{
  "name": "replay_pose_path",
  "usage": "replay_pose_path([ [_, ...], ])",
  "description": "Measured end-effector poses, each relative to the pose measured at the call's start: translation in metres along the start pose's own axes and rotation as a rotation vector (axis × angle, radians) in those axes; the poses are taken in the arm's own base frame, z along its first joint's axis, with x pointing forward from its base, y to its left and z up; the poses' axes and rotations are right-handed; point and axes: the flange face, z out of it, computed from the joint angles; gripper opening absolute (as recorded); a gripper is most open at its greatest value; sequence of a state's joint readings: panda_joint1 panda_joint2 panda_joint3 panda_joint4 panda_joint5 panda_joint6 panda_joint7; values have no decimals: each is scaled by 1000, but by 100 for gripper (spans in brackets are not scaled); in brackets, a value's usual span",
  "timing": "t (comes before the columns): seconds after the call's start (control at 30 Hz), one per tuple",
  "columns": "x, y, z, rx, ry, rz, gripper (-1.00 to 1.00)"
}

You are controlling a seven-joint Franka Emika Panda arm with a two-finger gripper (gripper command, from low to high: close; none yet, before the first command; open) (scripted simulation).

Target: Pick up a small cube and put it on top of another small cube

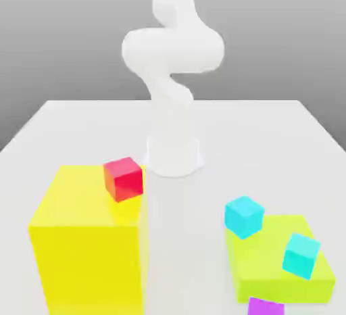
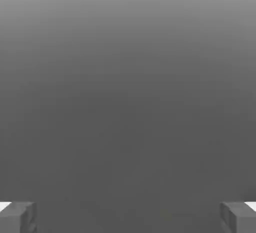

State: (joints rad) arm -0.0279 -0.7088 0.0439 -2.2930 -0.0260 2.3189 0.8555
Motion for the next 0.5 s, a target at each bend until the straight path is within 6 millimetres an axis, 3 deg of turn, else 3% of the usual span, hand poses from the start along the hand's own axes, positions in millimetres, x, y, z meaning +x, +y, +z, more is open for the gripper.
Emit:
replay_pose_path([
  [0.23,-26,-20,123,-182,-64,34,0],
  [0.5,-77,-14,255,-346,-160,72,0],
])
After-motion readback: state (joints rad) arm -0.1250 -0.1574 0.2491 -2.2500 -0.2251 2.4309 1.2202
